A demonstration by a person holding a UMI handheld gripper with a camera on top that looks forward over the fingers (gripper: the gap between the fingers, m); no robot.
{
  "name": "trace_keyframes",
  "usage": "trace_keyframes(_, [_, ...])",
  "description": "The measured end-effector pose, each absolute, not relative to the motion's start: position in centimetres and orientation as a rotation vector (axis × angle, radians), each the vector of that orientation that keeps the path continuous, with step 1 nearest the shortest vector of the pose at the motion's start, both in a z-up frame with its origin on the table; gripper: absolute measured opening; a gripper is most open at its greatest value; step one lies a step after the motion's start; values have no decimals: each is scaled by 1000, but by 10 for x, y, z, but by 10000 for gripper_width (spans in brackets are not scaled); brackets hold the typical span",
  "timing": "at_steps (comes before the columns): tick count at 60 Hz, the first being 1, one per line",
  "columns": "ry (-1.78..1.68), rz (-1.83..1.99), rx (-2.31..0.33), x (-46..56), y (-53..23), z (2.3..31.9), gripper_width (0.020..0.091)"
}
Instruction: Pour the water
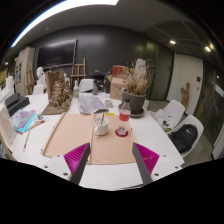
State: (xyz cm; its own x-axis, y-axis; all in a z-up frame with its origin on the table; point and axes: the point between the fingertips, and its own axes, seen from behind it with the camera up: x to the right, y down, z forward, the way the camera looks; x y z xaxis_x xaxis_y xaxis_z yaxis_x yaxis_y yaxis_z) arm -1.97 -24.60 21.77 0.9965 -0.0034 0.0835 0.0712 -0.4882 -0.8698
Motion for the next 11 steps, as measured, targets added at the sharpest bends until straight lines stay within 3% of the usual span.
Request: trace_keyframes(11, [-46, -99, -2093, -27, -269, 217, 857])
